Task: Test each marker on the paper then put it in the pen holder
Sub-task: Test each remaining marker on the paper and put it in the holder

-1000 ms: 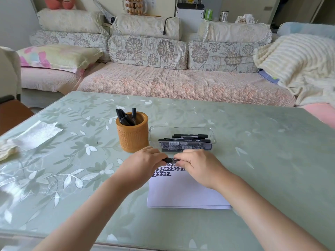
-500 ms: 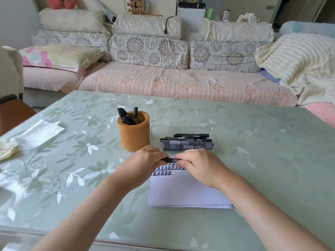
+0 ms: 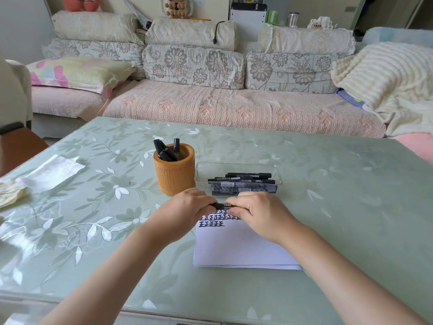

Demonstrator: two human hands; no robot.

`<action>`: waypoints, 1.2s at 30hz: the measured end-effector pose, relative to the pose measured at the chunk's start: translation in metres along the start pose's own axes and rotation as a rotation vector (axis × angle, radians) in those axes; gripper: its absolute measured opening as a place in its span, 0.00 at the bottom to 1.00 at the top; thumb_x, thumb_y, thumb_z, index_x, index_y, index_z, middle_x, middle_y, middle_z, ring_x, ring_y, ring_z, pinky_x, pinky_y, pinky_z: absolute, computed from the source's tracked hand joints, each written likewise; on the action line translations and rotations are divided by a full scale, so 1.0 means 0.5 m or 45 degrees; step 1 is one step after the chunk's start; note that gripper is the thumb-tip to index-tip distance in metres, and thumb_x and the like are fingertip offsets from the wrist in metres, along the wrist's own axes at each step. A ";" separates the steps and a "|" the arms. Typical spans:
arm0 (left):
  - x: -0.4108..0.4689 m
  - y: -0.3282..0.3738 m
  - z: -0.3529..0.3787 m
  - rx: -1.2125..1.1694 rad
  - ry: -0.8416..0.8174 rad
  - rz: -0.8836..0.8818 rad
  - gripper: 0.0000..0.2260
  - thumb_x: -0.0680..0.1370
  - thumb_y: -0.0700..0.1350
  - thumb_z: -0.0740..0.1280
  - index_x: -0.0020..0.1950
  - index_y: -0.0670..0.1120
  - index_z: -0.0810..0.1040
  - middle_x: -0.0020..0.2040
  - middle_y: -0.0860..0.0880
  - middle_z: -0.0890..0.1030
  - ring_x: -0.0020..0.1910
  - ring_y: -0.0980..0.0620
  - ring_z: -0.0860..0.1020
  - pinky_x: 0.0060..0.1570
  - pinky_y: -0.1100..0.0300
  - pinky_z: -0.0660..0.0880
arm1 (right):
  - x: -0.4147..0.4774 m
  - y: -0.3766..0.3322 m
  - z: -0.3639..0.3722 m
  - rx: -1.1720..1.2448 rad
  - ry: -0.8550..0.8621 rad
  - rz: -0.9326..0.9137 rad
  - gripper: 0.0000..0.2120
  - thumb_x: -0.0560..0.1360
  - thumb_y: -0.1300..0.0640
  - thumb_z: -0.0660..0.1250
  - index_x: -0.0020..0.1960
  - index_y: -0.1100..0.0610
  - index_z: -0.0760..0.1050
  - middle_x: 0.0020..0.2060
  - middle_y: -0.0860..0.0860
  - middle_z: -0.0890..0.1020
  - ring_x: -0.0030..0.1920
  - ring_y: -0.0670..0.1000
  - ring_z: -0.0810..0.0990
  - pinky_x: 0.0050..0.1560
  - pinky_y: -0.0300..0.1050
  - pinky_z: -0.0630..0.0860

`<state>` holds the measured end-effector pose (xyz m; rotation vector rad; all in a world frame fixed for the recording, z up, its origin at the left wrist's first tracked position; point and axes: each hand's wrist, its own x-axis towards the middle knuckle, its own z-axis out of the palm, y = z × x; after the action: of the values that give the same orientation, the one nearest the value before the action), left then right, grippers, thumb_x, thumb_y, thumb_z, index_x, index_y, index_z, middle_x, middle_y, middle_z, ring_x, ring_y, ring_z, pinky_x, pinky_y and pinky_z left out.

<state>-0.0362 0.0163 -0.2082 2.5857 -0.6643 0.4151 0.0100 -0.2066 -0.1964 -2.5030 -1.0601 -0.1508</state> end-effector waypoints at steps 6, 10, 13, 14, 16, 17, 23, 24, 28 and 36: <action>-0.002 -0.011 0.000 -0.030 -0.033 -0.016 0.11 0.79 0.50 0.61 0.50 0.47 0.82 0.38 0.54 0.78 0.40 0.58 0.72 0.40 0.64 0.68 | -0.004 0.001 0.000 0.031 -0.030 0.025 0.13 0.79 0.46 0.62 0.43 0.54 0.76 0.31 0.48 0.73 0.36 0.49 0.72 0.37 0.47 0.70; -0.014 -0.040 -0.018 0.006 0.081 -0.058 0.12 0.79 0.53 0.62 0.52 0.48 0.82 0.41 0.55 0.79 0.43 0.56 0.74 0.44 0.63 0.71 | -0.006 0.011 -0.014 0.109 -0.126 0.180 0.13 0.81 0.46 0.58 0.47 0.49 0.79 0.31 0.42 0.76 0.39 0.48 0.74 0.44 0.45 0.73; -0.029 -0.060 -0.012 0.049 0.182 -0.241 0.08 0.79 0.48 0.66 0.54 0.49 0.83 0.45 0.53 0.76 0.44 0.53 0.74 0.43 0.54 0.75 | -0.009 0.021 -0.020 0.077 -0.091 0.178 0.11 0.82 0.48 0.58 0.48 0.49 0.77 0.35 0.45 0.78 0.41 0.51 0.76 0.44 0.48 0.74; -0.034 -0.067 -0.005 0.079 0.170 -0.316 0.07 0.79 0.46 0.67 0.55 0.50 0.82 0.46 0.52 0.75 0.45 0.51 0.74 0.43 0.52 0.75 | -0.010 0.024 -0.017 0.087 -0.073 0.177 0.11 0.82 0.49 0.58 0.50 0.49 0.78 0.39 0.45 0.79 0.43 0.50 0.77 0.46 0.48 0.74; -0.043 -0.081 0.013 0.122 0.110 -0.445 0.09 0.79 0.43 0.66 0.56 0.52 0.82 0.48 0.50 0.74 0.46 0.48 0.75 0.43 0.52 0.75 | -0.013 0.027 -0.009 0.106 -0.051 0.173 0.12 0.82 0.52 0.58 0.60 0.49 0.79 0.44 0.41 0.77 0.48 0.47 0.77 0.51 0.46 0.73; -0.046 -0.086 0.021 0.134 0.091 -0.496 0.10 0.79 0.42 0.66 0.58 0.51 0.82 0.49 0.49 0.75 0.48 0.46 0.76 0.43 0.54 0.74 | -0.014 0.028 -0.005 0.121 -0.047 0.170 0.14 0.82 0.54 0.58 0.63 0.49 0.78 0.43 0.39 0.74 0.48 0.46 0.75 0.52 0.45 0.73; -0.032 -0.075 0.044 0.152 0.274 -0.637 0.05 0.76 0.44 0.70 0.52 0.48 0.79 0.47 0.51 0.80 0.47 0.47 0.76 0.39 0.57 0.71 | -0.025 0.013 0.004 0.306 -0.026 0.155 0.16 0.80 0.58 0.60 0.62 0.41 0.69 0.44 0.41 0.74 0.46 0.44 0.74 0.52 0.43 0.73; -0.031 -0.074 0.047 0.166 0.281 -0.629 0.04 0.76 0.46 0.70 0.50 0.48 0.79 0.46 0.52 0.80 0.47 0.48 0.76 0.39 0.55 0.72 | -0.026 0.011 0.005 0.316 -0.016 0.138 0.14 0.79 0.59 0.60 0.58 0.41 0.69 0.45 0.42 0.74 0.46 0.45 0.74 0.51 0.44 0.73; -0.034 -0.077 0.051 0.135 0.307 -0.608 0.07 0.79 0.50 0.66 0.51 0.49 0.80 0.49 0.52 0.78 0.46 0.48 0.77 0.40 0.53 0.76 | -0.027 0.013 0.010 0.352 0.008 0.088 0.16 0.79 0.63 0.57 0.52 0.44 0.76 0.46 0.42 0.73 0.41 0.44 0.75 0.47 0.42 0.73; -0.051 -0.029 0.037 0.081 0.298 -0.168 0.06 0.77 0.51 0.66 0.49 0.51 0.80 0.46 0.55 0.75 0.45 0.54 0.74 0.43 0.62 0.72 | -0.041 0.005 0.020 0.422 0.024 0.086 0.23 0.73 0.68 0.67 0.59 0.44 0.78 0.48 0.47 0.75 0.43 0.48 0.75 0.46 0.37 0.72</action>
<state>-0.0468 0.0286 -0.2385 2.5668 -0.4034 0.6922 -0.0031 -0.2176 -0.2117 -2.2295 -0.9087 0.0207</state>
